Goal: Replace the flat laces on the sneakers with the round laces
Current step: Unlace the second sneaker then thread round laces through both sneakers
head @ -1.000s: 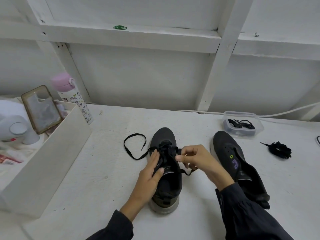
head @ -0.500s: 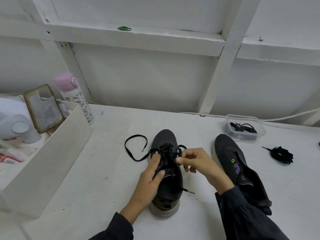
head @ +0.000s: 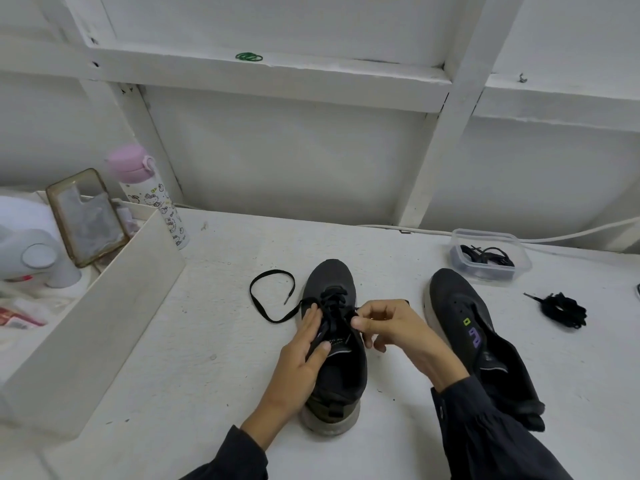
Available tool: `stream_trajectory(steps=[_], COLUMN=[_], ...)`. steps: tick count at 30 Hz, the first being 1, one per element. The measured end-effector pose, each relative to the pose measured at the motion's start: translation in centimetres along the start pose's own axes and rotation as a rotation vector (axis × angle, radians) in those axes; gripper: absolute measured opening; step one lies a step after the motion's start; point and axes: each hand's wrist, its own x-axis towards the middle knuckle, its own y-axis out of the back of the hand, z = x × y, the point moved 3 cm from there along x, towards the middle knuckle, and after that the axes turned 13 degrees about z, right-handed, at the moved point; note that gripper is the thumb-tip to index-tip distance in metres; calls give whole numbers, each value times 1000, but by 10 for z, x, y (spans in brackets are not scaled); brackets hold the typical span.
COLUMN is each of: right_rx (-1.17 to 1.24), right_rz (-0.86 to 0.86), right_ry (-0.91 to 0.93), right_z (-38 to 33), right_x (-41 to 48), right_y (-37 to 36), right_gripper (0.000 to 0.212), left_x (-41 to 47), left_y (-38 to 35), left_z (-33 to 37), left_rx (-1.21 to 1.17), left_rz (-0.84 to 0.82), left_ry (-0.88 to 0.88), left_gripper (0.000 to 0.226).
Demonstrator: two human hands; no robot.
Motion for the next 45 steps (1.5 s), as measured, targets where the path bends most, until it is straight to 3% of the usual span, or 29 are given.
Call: stream_trajectory(steps=[7, 12, 15, 19, 25, 29, 32, 37, 39, 42, 45], right_rx=[150, 209, 286, 309, 275, 299, 286, -401, -356, -269, -283], right_rz=[239, 320, 284, 226, 227, 271, 426, 668, 704, 660, 613], right_ry=[19, 85, 79, 70, 64, 57, 15, 157, 242, 342, 349], right_z=[9, 17, 19, 23, 24, 25, 31, 37, 31, 20, 22], right_x=[-9, -17, -21, -23, -22, -19, -16, -23, -29, -35, -36], right_y=[-17, -18, -13, -10, -9, -11, -6, 13, 13, -6, -24], right_gripper=[20, 10, 8, 13, 16, 16, 16, 33, 28, 11, 28], left_x=[-1, -3, -2, 10, 26, 26, 20, 13, 14, 12, 13], left_y=[-2, 1, 4, 6, 8, 8, 11, 33, 38, 33, 29], left_z=[3, 8, 21, 41, 50, 52, 51, 30, 19, 16, 19], left_rx=[0, 4, 117, 423, 494, 489, 380, 63, 97, 113, 83], left_rz=[13, 91, 121, 156, 100, 107, 130, 374, 318, 181, 169], left_ry=[-16, -80, -260, -582, -688, -674, -591, -236, -125, -99, -97], left_gripper=[57, 61, 56, 28, 23, 23, 25, 17, 18, 13, 13])
